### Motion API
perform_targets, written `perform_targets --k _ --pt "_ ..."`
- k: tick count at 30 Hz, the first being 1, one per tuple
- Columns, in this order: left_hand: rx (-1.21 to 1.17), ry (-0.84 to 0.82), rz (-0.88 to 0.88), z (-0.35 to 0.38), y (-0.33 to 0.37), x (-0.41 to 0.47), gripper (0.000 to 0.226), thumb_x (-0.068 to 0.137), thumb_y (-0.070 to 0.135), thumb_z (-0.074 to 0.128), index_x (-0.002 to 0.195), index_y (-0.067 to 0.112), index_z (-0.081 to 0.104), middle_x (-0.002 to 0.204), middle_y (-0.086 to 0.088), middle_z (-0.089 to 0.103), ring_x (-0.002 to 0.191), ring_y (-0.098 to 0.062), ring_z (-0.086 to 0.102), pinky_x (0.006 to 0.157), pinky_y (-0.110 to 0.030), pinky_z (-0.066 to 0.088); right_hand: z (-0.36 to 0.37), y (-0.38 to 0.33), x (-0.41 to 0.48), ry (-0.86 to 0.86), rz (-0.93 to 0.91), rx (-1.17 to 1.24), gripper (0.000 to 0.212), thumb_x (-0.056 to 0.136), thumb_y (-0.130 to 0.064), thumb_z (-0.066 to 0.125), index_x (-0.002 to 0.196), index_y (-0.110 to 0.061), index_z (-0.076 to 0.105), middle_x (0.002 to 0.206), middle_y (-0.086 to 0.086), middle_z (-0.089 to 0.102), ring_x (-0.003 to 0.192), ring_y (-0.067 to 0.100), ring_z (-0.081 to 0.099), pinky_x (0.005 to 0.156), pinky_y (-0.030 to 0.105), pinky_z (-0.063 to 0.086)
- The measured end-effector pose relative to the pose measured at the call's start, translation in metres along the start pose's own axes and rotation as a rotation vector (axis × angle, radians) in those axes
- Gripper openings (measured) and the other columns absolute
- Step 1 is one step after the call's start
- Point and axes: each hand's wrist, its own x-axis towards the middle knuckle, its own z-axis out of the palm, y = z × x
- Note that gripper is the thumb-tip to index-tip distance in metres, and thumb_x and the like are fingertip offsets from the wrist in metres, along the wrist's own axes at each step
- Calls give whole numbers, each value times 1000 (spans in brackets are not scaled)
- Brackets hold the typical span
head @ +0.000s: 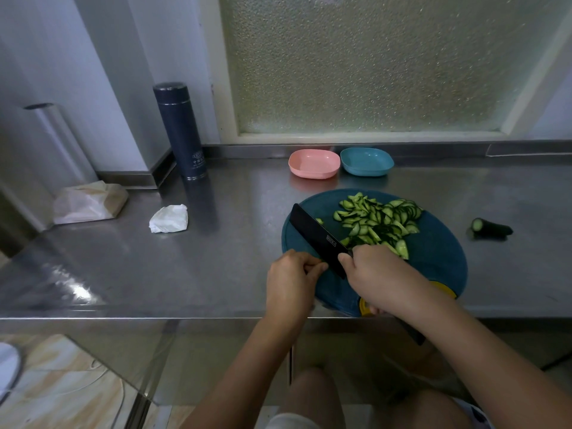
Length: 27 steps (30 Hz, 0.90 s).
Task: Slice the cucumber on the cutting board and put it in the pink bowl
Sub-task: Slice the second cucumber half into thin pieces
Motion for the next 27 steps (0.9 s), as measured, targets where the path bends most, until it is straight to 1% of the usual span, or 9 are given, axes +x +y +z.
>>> perform_targets --k 4,7,10,12,15,17,20,24,27 --pt "19 -3 4 0 -2 0 15 84 22 67 88 10 74 86 -4 66 72 -8 55 64 -15 41 1 -2 2 -1 5 -5 43 103 -32 30 67 -14 44 59 3 46 48 14 43 49 26 38" --pt "26 -3 13 1 -2 0 15 85 23 66 88 10 73 87 -4 65 72 -7 55 59 -6 35 2 -5 2 5 25 -23 43 103 -32 29 64 -18 39 62 2 43 52 16 42 54 27 39" --pt "52 7 21 3 -4 0 15 85 24 66 88 11 73 88 -3 64 72 -6 53 56 -5 33 2 -7 0 20 28 -40 43 103 -32 29 64 -19 37 63 1 42 56 18 44 57 27 41" --pt "69 9 28 4 -4 1 16 85 25 65 88 12 73 88 -3 63 72 -5 52 56 -4 33 2 -7 0 23 22 -43 43 103 -32 29 63 -19 37 62 0 42 52 15 42 52 28 38" --pt "71 12 34 4 -5 1 15 85 25 66 87 12 73 89 -3 63 73 -7 54 58 -6 32 4 -6 2 26 25 -23 44 103 -31 30 62 -17 38 61 1 42 48 12 38 47 24 34" --pt "79 13 36 4 -5 1 15 85 25 66 87 12 73 89 -2 63 73 -6 53 58 -5 32 5 -7 4 19 40 -7 44 103 -31 29 62 -17 38 61 1 41 50 15 40 51 26 37" --pt "79 23 43 4 -6 1 14 84 24 67 86 12 73 87 -3 63 71 -6 52 56 -5 32 5 -9 5 8 52 -6 44 103 -31 29 63 -17 37 61 2 40 58 20 44 63 27 43" --pt "82 28 64 6 -7 1 13 84 23 67 85 12 73 86 -3 63 69 -4 50 56 -5 32 8 -6 6 2 35 7 44 103 -31 30 63 -16 39 60 2 42 52 16 42 52 25 38" --pt "84 25 69 6 -8 0 13 85 25 66 86 14 73 86 0 62 70 -3 51 58 -4 33 8 -8 13 -4 35 24 43 104 -29 29 70 -9 46 61 5 46 58 22 52 51 26 41"
